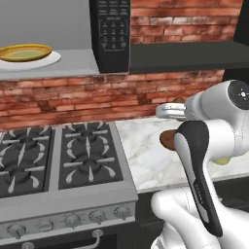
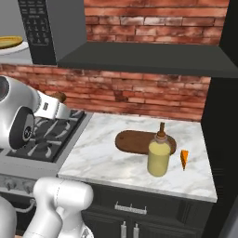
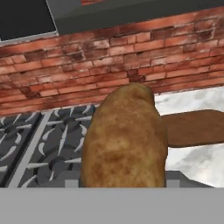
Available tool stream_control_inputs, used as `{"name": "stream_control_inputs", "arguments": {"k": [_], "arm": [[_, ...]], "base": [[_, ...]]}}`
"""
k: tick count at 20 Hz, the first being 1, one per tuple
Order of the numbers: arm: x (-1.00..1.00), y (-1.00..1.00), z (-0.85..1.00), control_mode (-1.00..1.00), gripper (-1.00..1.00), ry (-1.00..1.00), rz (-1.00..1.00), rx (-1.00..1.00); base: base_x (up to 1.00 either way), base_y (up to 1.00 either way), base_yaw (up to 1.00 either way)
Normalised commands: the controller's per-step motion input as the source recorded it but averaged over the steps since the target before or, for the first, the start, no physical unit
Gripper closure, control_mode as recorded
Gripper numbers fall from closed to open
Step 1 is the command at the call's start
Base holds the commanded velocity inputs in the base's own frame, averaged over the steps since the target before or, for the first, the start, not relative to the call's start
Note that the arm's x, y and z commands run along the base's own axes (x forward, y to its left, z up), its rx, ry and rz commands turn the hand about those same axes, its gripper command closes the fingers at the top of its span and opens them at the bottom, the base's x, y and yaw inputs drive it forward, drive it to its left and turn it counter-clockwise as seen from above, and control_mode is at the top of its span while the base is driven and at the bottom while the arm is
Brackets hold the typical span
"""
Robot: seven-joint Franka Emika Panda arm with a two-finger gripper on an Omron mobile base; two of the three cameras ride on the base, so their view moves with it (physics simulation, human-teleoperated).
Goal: Retrieve the reheated potato from the microwave, then place the potato, cheese, and condiment on the cutting board.
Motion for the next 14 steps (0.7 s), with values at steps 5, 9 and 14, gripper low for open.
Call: {"name": "stream_control_inputs", "arguments": {"k": [5,9,14], "arm": [[0.00,0.00,0.00,1.00,1.00,0.00,0.00,0.00],[0.00,0.00,0.00,1.00,1.00,0.00,0.00,0.00],[0.00,0.00,0.00,1.00,1.00,0.00,0.00,0.00]], "base": [[0.01,-0.64,0.00],[0.05,-0.55,0.00],[0.08,-0.46,0.00]]}}
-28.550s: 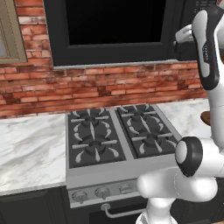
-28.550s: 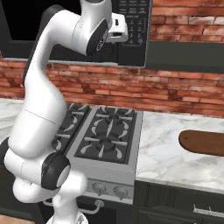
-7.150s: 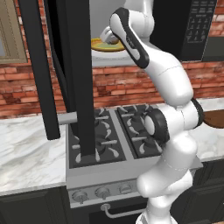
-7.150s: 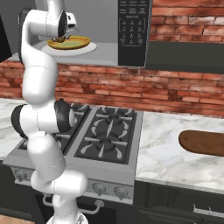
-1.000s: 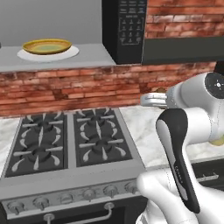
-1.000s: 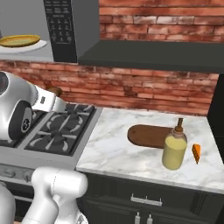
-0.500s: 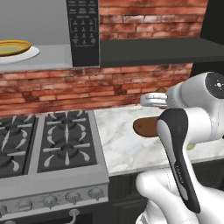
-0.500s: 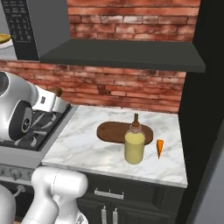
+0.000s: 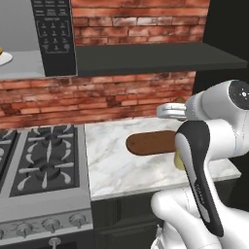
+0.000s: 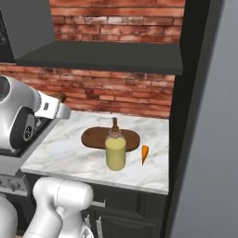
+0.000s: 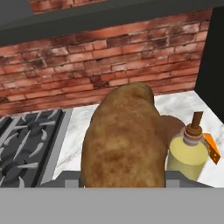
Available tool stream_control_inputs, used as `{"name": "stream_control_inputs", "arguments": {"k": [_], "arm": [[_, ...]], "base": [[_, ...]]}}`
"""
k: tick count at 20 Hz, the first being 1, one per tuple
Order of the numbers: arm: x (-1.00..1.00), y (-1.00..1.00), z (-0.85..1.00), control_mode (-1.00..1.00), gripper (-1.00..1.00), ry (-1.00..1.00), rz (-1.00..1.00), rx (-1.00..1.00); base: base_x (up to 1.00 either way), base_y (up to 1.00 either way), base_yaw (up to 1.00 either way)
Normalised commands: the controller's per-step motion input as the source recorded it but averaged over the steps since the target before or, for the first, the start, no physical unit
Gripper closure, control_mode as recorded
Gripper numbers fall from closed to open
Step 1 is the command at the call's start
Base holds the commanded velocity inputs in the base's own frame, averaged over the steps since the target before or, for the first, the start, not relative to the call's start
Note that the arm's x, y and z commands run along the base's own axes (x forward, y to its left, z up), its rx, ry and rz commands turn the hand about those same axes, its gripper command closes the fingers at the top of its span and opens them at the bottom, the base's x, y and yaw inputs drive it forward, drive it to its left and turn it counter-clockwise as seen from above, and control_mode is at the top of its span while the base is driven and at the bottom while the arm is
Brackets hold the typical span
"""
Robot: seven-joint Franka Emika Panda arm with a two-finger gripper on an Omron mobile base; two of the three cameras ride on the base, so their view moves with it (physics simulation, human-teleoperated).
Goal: Retrieve the reheated potato from the microwave, then place the potato, cheese, and condiment on the cutting board.
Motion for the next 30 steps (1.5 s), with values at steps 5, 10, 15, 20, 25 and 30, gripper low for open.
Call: {"name": "stream_control_inputs", "arguments": {"k": [5,10,15,20,25,30], "arm": [[0.00,0.00,0.00,1.00,1.00,0.00,0.00,0.00],[0.00,0.00,0.00,1.00,1.00,0.00,0.00,0.00],[0.00,0.00,0.00,1.00,1.00,0.00,0.00,0.00],[0.00,0.00,0.00,1.00,1.00,0.00,0.00,0.00],[0.00,0.00,0.00,1.00,1.00,0.00,0.00,0.00],[0.00,0.00,0.00,1.00,1.00,0.00,0.00,0.00]], "base": [[0.23,-0.21,0.00],[0.31,-0.10,0.00],[0.36,-0.05,0.00],[0.45,-0.02,0.00],[0.52,0.00,0.00],[0.48,0.00,0.00]]}}
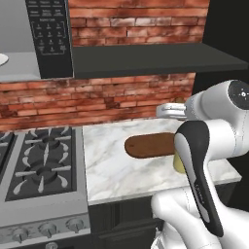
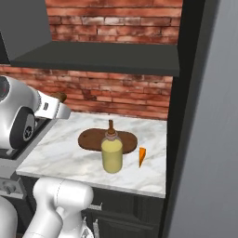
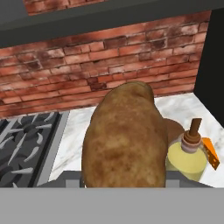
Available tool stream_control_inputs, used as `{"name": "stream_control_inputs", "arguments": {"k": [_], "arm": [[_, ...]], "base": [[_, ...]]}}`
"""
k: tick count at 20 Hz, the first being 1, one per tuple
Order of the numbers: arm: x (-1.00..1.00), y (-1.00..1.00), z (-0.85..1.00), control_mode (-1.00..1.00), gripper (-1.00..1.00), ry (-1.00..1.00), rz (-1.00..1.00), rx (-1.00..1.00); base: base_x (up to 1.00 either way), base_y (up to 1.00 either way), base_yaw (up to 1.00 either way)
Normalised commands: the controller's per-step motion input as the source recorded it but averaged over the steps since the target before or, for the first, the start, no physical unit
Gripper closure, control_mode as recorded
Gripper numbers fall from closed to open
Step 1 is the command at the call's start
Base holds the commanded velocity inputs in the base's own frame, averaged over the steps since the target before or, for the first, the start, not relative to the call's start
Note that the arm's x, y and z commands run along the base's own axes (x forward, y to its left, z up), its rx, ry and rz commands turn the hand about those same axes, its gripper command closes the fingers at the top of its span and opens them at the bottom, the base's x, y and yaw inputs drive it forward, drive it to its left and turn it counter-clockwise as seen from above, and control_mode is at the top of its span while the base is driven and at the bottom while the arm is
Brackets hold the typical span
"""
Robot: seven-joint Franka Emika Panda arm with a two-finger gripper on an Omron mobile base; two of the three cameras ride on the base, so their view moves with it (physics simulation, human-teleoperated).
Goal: Retrieve the reheated potato from the microwave, then place the potato, cheese, and condiment on the cutting board.
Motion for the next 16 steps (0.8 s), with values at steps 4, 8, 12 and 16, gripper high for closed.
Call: {"name": "stream_control_inputs", "arguments": {"k": [4,8,12,16], "arm": [[0.00,0.00,0.00,1.00,1.00,0.00,0.00,0.00],[0.00,0.00,0.00,1.00,1.00,0.00,0.00,0.00],[0.00,0.00,0.00,1.00,1.00,0.00,0.00,0.00],[0.00,0.00,0.00,1.00,1.00,0.00,0.00,0.00]], "base": [[0.45,0.00,-0.01],[0.00,0.00,0.00],[0.00,0.00,0.00],[0.00,0.00,0.00]]}}
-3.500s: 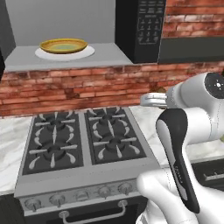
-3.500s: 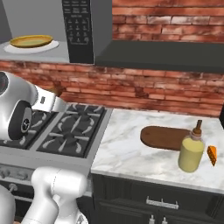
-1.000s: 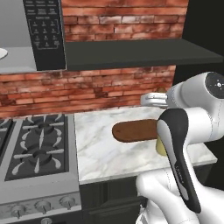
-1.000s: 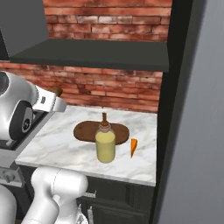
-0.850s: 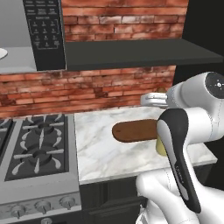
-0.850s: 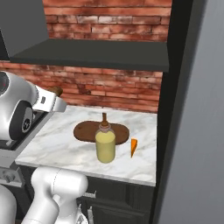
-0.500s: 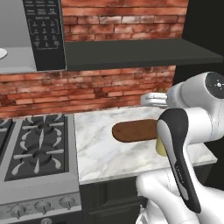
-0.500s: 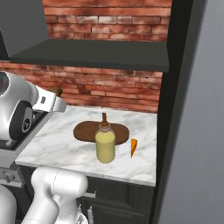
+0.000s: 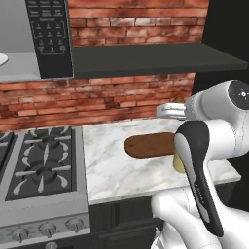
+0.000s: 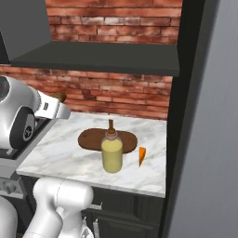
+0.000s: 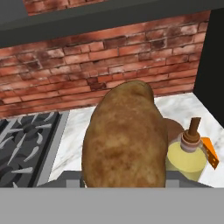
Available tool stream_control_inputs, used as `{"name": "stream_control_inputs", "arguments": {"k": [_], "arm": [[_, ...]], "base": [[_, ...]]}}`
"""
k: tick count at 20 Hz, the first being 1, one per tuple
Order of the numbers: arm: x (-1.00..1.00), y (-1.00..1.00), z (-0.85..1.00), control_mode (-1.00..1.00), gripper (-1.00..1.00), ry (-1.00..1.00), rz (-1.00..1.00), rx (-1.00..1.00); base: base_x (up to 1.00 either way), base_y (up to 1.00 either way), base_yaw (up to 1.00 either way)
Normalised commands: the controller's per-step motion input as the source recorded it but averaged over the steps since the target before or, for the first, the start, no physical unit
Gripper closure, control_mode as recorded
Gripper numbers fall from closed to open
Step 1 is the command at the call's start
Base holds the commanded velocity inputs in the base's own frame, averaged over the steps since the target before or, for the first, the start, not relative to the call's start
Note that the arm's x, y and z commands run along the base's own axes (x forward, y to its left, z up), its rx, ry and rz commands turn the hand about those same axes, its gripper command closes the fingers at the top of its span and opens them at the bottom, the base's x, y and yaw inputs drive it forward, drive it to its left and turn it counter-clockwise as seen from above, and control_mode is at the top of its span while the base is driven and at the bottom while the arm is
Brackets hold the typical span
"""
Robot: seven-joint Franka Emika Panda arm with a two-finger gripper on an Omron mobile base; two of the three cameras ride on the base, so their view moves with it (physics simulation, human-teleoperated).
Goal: Retrieve the reheated potato from the microwave, then place the potato, cheese, and condiment on the cutting board.
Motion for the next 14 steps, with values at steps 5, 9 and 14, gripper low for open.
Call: {"name": "stream_control_inputs", "arguments": {"k": [5,9,14], "arm": [[0.00,0.00,0.00,-1.00,1.00,0.00,0.00,0.00],[0.00,0.00,0.00,-1.00,1.00,0.00,0.00,0.00],[0.00,0.00,0.00,-1.00,1.00,0.00,0.00,0.00]], "base": [[0.00,0.00,0.00],[0.00,0.00,0.00],[0.00,0.00,0.00]]}}
